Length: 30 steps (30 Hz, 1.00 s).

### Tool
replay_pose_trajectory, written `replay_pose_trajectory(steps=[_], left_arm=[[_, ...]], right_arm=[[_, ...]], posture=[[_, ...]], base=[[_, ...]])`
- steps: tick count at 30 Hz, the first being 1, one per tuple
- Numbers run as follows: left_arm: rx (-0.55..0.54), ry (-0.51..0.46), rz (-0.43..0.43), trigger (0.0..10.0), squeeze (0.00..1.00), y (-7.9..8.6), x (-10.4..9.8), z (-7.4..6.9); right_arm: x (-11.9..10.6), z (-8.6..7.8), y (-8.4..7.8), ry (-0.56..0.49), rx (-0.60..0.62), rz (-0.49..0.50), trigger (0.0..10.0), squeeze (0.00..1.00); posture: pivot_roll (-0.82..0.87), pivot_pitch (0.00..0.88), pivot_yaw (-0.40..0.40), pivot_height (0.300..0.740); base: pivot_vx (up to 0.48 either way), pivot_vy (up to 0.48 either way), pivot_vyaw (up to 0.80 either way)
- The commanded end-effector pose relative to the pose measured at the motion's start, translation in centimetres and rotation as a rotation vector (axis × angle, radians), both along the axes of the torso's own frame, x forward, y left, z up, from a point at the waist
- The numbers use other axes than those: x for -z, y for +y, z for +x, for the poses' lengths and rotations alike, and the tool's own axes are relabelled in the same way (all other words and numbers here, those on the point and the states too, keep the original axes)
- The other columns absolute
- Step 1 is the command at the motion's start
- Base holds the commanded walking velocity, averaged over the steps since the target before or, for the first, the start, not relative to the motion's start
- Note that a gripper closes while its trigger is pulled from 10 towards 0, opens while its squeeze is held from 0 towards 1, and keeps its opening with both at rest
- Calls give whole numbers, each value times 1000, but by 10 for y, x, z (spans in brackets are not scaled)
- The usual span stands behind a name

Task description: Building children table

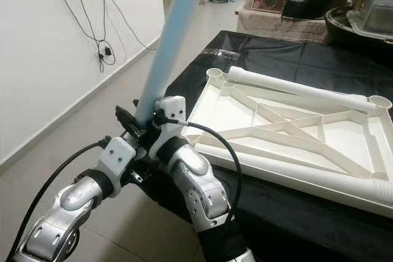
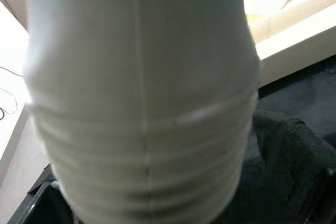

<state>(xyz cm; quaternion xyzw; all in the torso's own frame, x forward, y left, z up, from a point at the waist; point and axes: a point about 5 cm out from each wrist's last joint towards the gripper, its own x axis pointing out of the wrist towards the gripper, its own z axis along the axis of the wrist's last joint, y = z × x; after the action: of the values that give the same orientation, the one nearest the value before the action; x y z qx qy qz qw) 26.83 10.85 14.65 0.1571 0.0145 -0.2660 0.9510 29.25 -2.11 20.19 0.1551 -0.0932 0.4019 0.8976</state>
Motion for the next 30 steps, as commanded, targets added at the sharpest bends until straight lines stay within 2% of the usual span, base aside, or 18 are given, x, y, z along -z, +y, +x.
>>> replay_pose_trajectory(steps=[1, 7, 8, 9, 17, 18, 22, 25, 30], left_arm=[[30, -39, 7, 10000, 0, -5, -7, 1], [-1, -68, 13, 10000, 0, -3, -11, 2], [-17, -74, -3, 10000, 59, -2, -12, 2], [-28, -65, -49, 10000, 1000, -1, -13, 2], [3, -76, -5, 10000, 1000, -9, -11, 1], [18, -92, 9, 10000, 0, -12, -12, 1], [62, -163, 64, 10000, 0, -19, -20, -2], [68, -180, 101, 10000, 0, -20, -18, -5], [50, -175, 96, 10000, 0, -18, -14, -6]], right_arm=[[2, -5, 8, 5, -42, -14, 0, 0], [3, -4, 7, 4, -35, -26, 0, 0], [4, -3, 6, 3, -32, -27, 0, 0], [4, -3, 6, 4, -29, -27, 0, 0], [4, -2, 5, 1, -25, -28, 0, 0], [3, -2, 5, 0, -24, -28, 0, 0], [4, 0, 5, -2, -9, -33, 0, 0], [5, 2, 5, -1, 3, -39, 0, 0], [6, 3, 5, -1, 8, -42, 0, 0]], posture=[[52, 69, 26, 740], [50, 65, 34, 740], [50, 65, 34, 740], [47, 60, 33, 740], [47, 60, 33, 740], [45, 53, 34, 740], [42, 50, 38, 740], [47, 44, 33, 740], [47, 44, 33, 740]], base=[[0, 0, 0], [0, 0, 0], [0, 0, 0], [0, 0, 0], [0, 0, 0], [0, 0, 0], [0, 0, 0], [0, 0, 0], [0, 0, 0]])
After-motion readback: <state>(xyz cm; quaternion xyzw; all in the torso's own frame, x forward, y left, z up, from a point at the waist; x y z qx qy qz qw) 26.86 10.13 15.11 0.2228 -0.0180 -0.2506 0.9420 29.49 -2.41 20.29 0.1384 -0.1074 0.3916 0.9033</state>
